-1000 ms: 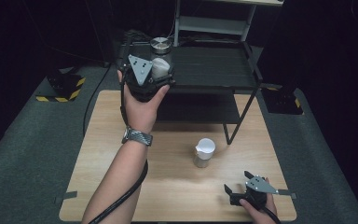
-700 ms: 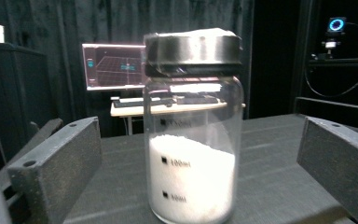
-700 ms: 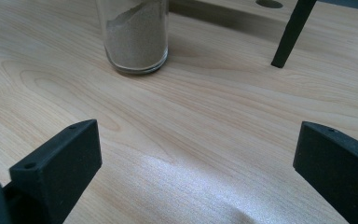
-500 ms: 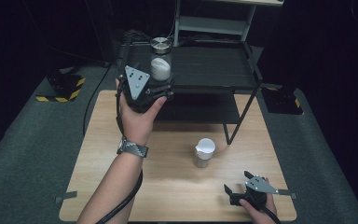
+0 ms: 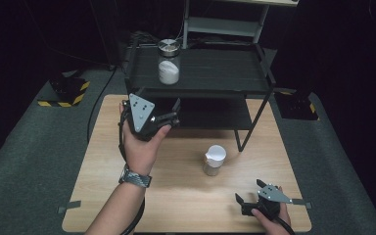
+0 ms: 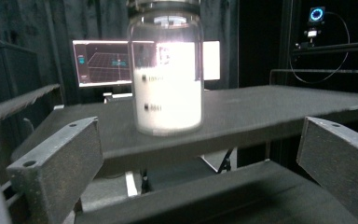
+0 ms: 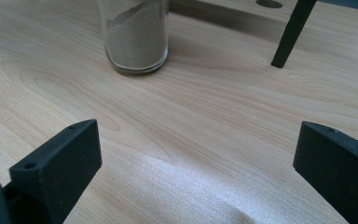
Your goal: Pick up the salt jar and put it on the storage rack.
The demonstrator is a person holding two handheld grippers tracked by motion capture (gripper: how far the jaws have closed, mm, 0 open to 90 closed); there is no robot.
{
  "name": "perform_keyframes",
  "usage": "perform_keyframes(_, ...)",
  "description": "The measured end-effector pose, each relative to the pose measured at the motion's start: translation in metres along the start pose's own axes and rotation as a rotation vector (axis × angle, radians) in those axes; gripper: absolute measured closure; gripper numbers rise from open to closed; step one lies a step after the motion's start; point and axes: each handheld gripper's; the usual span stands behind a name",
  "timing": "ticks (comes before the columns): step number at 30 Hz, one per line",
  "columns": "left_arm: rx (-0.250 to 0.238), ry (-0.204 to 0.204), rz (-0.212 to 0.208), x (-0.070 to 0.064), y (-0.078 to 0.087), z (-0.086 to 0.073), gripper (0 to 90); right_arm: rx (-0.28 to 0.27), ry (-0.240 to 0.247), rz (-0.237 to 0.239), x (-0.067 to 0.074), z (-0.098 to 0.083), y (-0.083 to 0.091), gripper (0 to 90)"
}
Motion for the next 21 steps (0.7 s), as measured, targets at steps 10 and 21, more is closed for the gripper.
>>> perform_keyframes(10, 0.011, -0.004, -0.029, 0.002, 0.026, -0.027, 0.4, 0.002, 0.000, -0.001, 0.000, 0.000, 0.000, 0.7)
perform_keyframes(21, 0.042, 0.007, -0.062, 0.000, 0.052, -0.061, 0.4, 0.002, 0.002, -0.001, 0.000, 0.000, 0.000, 0.6)
Point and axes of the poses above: each handheld gripper's, and its own axes: y roughly backward along the jaws, z roughly out of its top, x roughly to its left, and after that the axes turned 2 degrees about y, right-handed
